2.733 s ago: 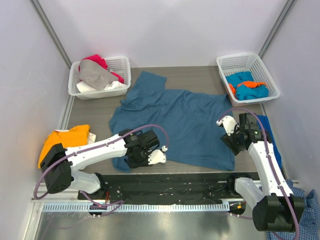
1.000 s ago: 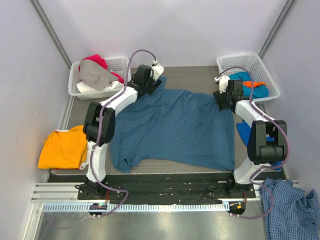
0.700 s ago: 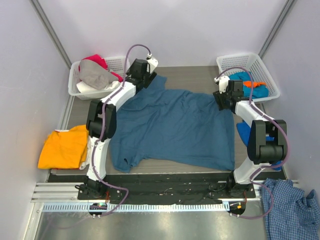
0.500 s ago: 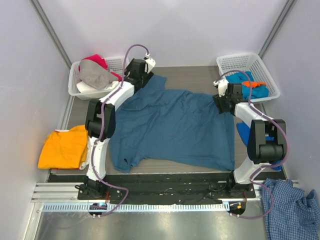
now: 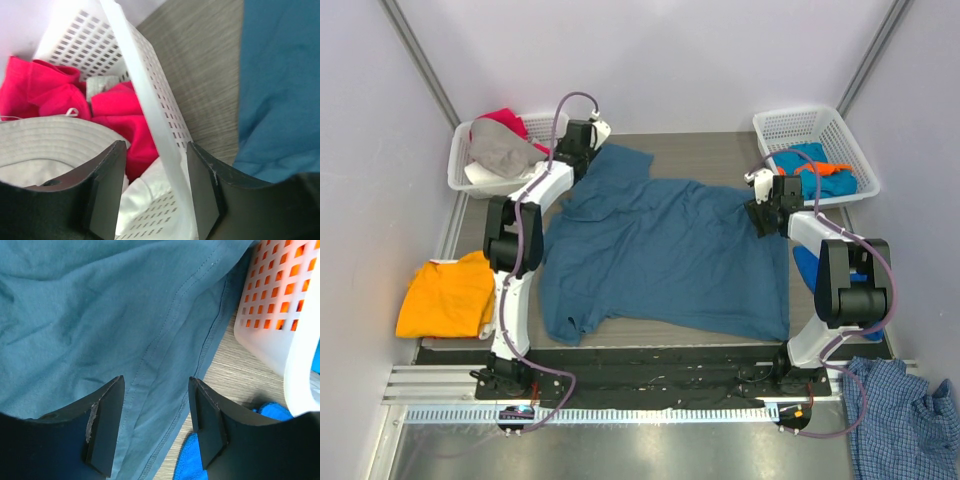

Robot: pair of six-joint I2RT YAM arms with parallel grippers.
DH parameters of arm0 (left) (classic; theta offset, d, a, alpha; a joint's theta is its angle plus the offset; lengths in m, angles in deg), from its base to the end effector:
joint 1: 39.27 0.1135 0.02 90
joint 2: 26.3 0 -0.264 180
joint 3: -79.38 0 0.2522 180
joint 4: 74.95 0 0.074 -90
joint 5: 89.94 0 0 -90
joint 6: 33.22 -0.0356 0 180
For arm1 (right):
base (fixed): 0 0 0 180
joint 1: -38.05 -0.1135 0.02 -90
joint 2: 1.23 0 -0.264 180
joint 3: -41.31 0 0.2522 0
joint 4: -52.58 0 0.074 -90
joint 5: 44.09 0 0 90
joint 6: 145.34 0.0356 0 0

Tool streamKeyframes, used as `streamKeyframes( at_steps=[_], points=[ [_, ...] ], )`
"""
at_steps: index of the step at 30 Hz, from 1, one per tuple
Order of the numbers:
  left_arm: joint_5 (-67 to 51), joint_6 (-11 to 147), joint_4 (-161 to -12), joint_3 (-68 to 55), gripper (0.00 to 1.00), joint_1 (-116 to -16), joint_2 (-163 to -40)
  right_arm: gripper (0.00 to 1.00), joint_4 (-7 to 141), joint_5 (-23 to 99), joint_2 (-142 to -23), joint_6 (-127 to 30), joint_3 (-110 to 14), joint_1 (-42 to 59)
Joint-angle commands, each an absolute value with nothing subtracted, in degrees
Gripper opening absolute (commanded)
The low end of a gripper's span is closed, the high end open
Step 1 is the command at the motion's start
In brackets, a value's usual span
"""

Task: Fold and stack the t-shirts
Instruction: Flatten out the tshirt

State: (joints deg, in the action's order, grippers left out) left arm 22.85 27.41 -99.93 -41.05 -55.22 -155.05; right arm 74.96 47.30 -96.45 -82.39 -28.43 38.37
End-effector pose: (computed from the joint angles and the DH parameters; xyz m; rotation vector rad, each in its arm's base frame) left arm 0.5077 -0.1308 0.2242 0.6099 2.0653 0.5635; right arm 0.3452 -0.0028 0.1866 -0.5486 2.3579 -0.2492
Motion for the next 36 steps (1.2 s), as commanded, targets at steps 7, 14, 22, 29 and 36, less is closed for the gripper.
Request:
streamKeyframes(
  at_steps=[7, 14, 22, 29, 36],
  points=[
    [17.7, 26.3, -107.0, -39.8, 0.23, -54.1, -155.2, 0.6, 73.1, 46.9, -92.9, -82.7, -28.3, 38.0],
    [13.1, 22.8, -112.5, -33.4, 0.0, -54.2, -148.4, 0.6, 73.1, 47.0, -93.6, -83.0, -28.2, 38.0],
    [12.2, 14.9, -125.9, -24.6, 0.0, -53.9, -140.1, 0.6, 73.7, 46.7, -93.8, -82.9, -28.5, 38.0],
    [17.5, 7.5, -137.7, -19.8, 0.0, -50.5, -135.6, 0.6, 74.8, 46.7, -93.0, -83.3, -28.9, 38.0],
    [24.7, 3.3, -146.6, -24.3, 0.0, -41.0, -136.6, 0.6, 75.0, 44.3, -93.0, -83.1, -28.4, 38.0]
  ],
)
